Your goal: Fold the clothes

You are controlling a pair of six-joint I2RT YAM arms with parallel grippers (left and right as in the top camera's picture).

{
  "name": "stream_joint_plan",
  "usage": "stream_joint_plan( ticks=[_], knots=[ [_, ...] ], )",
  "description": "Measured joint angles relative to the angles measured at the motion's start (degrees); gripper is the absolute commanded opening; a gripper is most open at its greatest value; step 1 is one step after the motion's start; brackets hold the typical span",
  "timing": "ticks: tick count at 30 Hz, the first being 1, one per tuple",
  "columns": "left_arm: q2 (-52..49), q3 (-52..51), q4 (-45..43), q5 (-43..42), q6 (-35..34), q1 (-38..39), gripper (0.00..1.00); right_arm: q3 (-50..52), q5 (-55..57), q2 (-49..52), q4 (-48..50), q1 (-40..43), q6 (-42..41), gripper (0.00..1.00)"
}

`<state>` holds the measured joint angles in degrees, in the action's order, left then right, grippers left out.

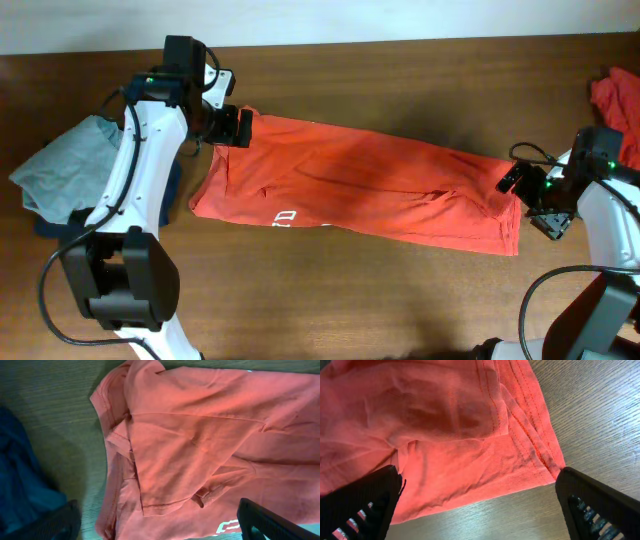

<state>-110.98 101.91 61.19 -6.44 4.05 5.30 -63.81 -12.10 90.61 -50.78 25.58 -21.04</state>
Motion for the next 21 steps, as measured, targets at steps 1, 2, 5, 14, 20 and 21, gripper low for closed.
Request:
stream_joint_plan(
  ticks=[1,2,5,14,20,21],
  knots=[
    [0.00,0.00,0.00,-0.22,0.02,0.00,0.99,0.00,0.00,0.00,0.00,0.00,0.04,0.99],
    [0.00,0.00,-0.07,-0.39,0.02,0.00,0.99,0.00,0.00,0.00,0.00,0.00,0.02,0.99],
    [0.00,0.00,-0.39,-0.61,0.00,0.00,0.99,0.00,0.00,0.00,0.00,0.00,0.02,0.99],
    [-0.02,0.00,-0.02,-0.63,0.00,0.00,0.99,0.00,0.00,0.00,0.02,0.00,0.02,0.99],
    [0.00,0.00,0.20,-0.63,0.00,0.00,0.99,0.00,-3.04,0.00,0.48,0.00,0.07,0.99],
    [0.00,0.00,0.20,-0.63,0.02,0.00,0.99,0.00,-3.48,0.00,0.52,0.00,0.37,0.99]
  ],
)
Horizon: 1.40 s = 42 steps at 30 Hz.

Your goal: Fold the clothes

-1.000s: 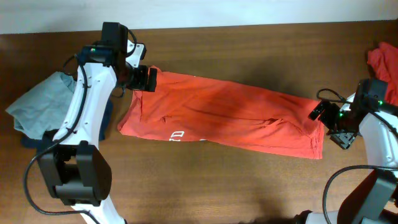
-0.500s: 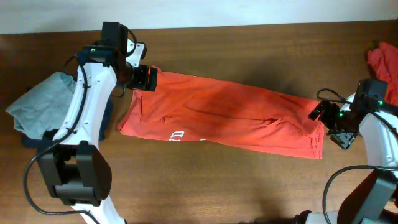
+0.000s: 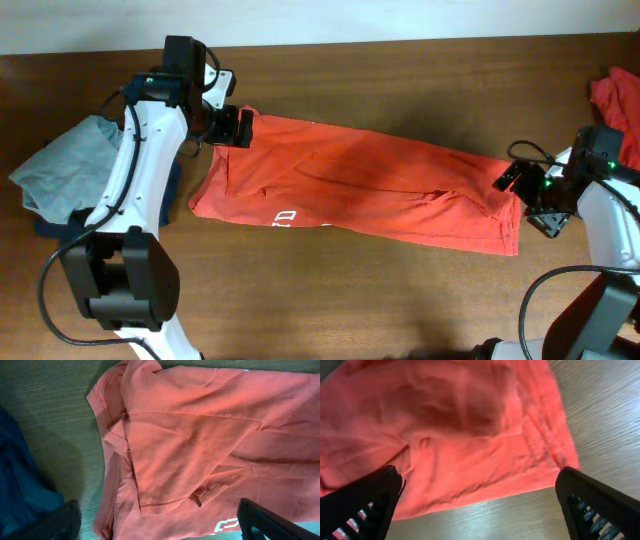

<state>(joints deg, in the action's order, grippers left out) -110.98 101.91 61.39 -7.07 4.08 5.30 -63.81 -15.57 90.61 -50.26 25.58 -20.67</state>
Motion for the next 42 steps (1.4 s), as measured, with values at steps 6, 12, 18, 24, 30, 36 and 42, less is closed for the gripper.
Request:
stream_joint_plan(
  ticks=[6,12,18,24,30,36,42],
  knots=[
    [0.00,0.00,0.02,0.04,0.00,0.00,0.99,0.07,-6.71,0.04,3.23,5.46,6.34,0.98],
    [0.00,0.00,0.00,0.04,0.00,0.00,0.99,0.07,-12.33,3.28,3.91,17.25,12.22,0.99],
    [0.00,0.00,-0.42,0.04,-0.02,0.00,0.99,0.09,-22.12,10.97,4.02,16.31,18.38,0.80],
    [0.00,0.00,-0.96,0.04,-0.02,0.00,0.99,0.09,-20.87,11.37,1.16,7.67,18.86,0.85],
    [-0.02,0.00,-4.33,0.00,0.00,0.00,0.98,0.09,-11.34,11.37,1.11,-2.27,9.75,0.82],
    [-4.04,0.04,-6.58,-4.13,2.23,0.00,0.73,0.09,-3.45,11.37,4.94,-6.58,2.84,0.81],
    [-15.56,0.04,-7.04,-5.70,3.45,0.04,0.73,0.04,-1.70,11.34,4.85,-6.73,4.02,0.82]
  ],
)
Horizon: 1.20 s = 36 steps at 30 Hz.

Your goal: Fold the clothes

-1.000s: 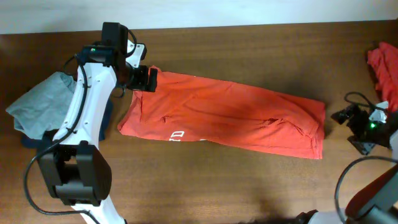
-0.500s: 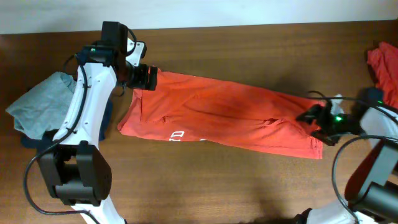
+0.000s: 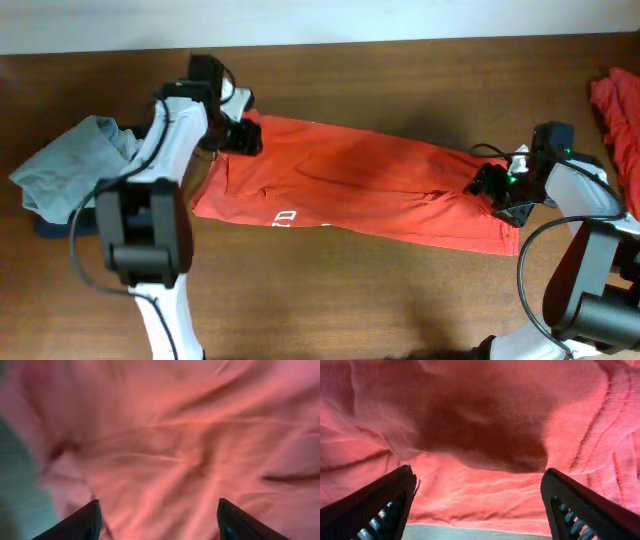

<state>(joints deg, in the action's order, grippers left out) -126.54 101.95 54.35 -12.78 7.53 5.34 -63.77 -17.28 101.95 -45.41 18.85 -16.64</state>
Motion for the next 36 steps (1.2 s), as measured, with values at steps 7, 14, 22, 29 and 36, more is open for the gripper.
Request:
stream_joint_plan(
  ticks=[7,14,22,29,36],
  knots=[
    [-3.85,0.00,-3.91,3.52,0.24,0.00,0.59,-0.44,0.59,-1.64,-1.03,0.00,2.08,0.82],
    [-3.87,0.00,-4.15,7.13,0.66,-0.02,0.04,-0.96,3.45,-2.27,-3.87,1.81,2.12,0.82],
    [-4.50,0.02,-4.52,7.26,0.81,0.00,0.01,-0.96,9.38,-2.27,-4.74,3.72,-0.15,0.62],
    [-4.55,0.07,-4.52,7.26,0.81,0.00,0.01,-0.63,9.62,-2.23,-4.20,3.72,-4.00,0.57],
    [-4.61,0.17,-4.48,7.26,0.81,0.00,0.01,1.01,5.95,-1.42,-2.10,3.72,-7.54,0.56]
  ],
)
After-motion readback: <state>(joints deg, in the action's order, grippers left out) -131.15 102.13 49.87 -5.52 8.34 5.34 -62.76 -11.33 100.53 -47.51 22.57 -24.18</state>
